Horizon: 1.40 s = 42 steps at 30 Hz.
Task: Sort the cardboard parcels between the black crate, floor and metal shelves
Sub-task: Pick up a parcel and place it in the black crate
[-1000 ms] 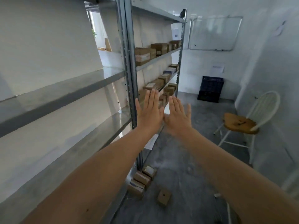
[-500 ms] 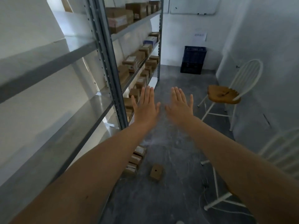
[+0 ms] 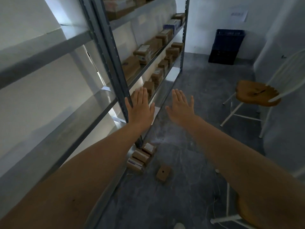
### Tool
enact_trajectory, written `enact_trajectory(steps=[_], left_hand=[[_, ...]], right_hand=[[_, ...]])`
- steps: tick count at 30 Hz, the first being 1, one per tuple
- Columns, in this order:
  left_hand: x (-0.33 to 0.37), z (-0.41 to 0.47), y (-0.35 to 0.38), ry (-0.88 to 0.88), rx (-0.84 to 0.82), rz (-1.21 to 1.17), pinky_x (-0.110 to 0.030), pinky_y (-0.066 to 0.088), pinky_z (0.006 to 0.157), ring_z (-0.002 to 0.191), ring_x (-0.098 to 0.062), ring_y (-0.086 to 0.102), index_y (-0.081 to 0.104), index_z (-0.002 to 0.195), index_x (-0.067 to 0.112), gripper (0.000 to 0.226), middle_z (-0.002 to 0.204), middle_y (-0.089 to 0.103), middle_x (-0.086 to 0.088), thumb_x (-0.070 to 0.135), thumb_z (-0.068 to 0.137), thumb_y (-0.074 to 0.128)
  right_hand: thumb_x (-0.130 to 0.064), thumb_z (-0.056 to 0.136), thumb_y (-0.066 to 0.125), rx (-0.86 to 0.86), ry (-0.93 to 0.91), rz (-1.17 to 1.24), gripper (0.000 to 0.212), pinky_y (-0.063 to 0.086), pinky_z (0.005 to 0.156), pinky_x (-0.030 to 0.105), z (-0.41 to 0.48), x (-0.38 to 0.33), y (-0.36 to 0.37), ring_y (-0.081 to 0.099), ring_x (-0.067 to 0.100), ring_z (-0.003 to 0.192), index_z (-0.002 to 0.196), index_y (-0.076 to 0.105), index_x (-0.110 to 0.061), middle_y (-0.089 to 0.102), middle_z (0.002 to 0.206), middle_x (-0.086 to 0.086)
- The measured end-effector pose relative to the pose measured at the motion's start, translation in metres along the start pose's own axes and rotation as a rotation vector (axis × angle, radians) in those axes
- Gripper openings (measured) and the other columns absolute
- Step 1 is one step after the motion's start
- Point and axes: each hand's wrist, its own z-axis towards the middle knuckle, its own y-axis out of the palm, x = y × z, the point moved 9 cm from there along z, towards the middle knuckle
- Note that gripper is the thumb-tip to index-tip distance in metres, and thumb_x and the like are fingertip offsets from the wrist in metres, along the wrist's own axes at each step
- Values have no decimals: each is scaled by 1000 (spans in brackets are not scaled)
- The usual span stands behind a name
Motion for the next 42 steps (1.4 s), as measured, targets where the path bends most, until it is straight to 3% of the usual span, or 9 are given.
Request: enact_trajectory(steps=[17,23,28,37,42], left_hand=[[5,8,103,-142,-155,1,-52,-11,116,151,-19,-8,2,156,19,65,164,-2,1,50,103,24],[-31,39,153,-265,-189,-70,-55,-7,118,151,-19,-9,0,156,18,65,164,-2,1,47,103,23],[-51,58,206,-324,-266,-119,-56,-5,119,151,-18,-9,-1,156,15,65,164,-3,-1,45,103,21],[-100,78,292,-465,-373,-116,-52,-10,117,150,-17,-11,-3,156,15,64,164,-6,0,45,104,20],[-119,72,336,-560,-359,-171,-52,-2,119,151,-16,-7,3,156,17,62,164,0,1,44,103,22]], right_hand=[[-36,104,33,-210,11,115,67,-7,118,53,49,57,86,-5,17,152,156,-1,-13,-1,165,1],[-37,103,32,-265,-22,78,67,-9,118,52,87,50,128,-7,15,151,157,-1,-15,-3,165,0],[-36,103,30,-405,-6,36,66,-12,117,52,124,49,183,-9,15,151,156,-3,-13,-5,165,1],[-40,104,27,-495,-127,-60,66,-12,117,50,183,35,257,-10,14,151,157,-4,-15,-6,165,0],[-38,104,27,-586,-200,-132,66,-10,119,52,198,42,309,-12,15,151,156,-7,-15,-9,165,0]])
